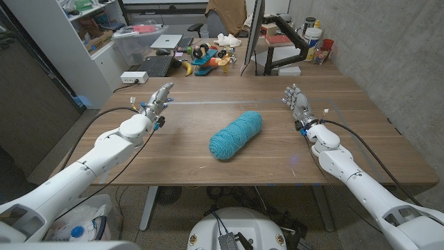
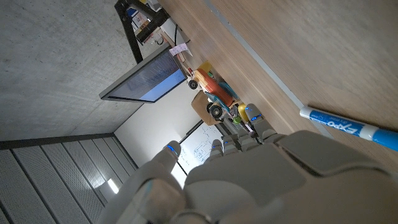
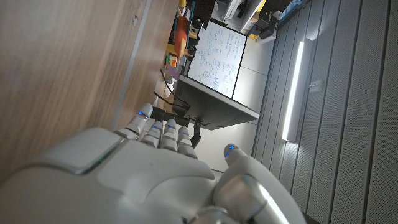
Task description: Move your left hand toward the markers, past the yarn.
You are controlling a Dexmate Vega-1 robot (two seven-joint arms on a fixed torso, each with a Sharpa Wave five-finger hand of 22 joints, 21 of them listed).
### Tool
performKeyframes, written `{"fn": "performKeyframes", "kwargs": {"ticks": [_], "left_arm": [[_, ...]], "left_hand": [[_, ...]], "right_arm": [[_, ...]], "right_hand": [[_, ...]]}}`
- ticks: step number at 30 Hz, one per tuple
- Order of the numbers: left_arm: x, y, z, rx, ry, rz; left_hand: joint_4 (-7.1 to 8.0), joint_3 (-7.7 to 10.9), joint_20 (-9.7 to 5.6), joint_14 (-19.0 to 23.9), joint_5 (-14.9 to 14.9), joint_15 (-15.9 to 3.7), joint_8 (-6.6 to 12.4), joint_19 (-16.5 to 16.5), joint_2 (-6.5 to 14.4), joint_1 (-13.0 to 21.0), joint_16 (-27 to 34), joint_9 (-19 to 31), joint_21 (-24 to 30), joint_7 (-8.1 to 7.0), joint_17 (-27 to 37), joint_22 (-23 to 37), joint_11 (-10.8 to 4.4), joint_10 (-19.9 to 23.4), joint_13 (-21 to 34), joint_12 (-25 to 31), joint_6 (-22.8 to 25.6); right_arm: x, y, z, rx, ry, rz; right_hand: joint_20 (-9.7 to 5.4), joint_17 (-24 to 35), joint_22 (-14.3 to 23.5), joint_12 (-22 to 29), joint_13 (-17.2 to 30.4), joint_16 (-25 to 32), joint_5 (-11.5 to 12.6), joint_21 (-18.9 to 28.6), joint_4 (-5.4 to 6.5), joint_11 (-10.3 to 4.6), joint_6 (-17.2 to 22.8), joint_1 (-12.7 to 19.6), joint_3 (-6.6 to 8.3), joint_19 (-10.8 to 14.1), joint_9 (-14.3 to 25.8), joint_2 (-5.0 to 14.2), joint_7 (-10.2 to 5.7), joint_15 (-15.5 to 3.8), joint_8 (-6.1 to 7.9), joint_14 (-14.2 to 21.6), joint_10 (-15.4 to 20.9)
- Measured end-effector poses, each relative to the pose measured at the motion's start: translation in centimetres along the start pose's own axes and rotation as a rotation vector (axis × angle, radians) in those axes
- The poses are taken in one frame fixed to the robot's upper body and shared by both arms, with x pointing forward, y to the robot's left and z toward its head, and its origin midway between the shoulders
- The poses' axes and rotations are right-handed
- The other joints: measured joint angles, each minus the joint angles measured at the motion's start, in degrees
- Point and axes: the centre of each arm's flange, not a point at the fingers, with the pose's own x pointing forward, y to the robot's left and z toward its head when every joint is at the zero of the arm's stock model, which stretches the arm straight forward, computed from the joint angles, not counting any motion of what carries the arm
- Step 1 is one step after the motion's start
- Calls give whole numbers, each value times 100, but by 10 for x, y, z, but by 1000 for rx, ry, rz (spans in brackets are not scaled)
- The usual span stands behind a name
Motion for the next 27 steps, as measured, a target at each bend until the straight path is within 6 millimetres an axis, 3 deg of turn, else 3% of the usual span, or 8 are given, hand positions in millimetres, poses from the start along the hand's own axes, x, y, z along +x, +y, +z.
{"fn": "performKeyframes", "kwargs": {"ticks": [6,11,18,19,27], "left_arm": [[-3,7,-1,89,53,59],[-8,4,16,185,62,87],[-12,17,0,282,168,170],[-13,8,24,314,124,153],[-15,13,27,398,165,203]], "left_hand": [[0,0,0,0,-12,0,-21,0,0,0,-33,0,0,-24,0,0,0,0,0,-22,-20],[23,24,0,0,-26,0,-30,0,0,0,-34,0,-40,-76,0,0,0,0,0,-22,-9],[23,24,0,0,-26,0,-65,0,0,0,-79,0,-80,-124,0,0,1,0,0,-48,-1],[23,24,0,0,-26,0,-65,0,0,0,-79,0,-83,-124,0,0,1,0,0,-48,-1],[0,47,42,0,-26,0,-65,-42,0,0,-79,0,-105,-123,-1,30,-12,14,0,-19,0]], "right_arm": [[0,0,0,-1,0,0],[0,0,-1,-3,1,1],[1,1,-2,-3,3,2],[1,2,-1,-7,0,4],[2,3,-1,-11,-3,8]], "right_hand": [[0,0,0,0,0,0,0,-44,0,0,0,0,0,0,0,0,0,0,0,0,0],[0,0,0,0,0,0,0,-44,0,0,0,0,0,0,0,0,0,0,0,0,0],[0,0,0,0,0,0,0,-44,0,0,0,0,0,0,0,0,0,0,0,0,0],[0,0,0,0,0,0,0,-44,0,0,0,0,0,0,0,0,0,0,0,0,0],[0,-1,0,0,0,0,0,-82,0,0,0,0,0,0,0,0,0,0,0,0,0]]}}
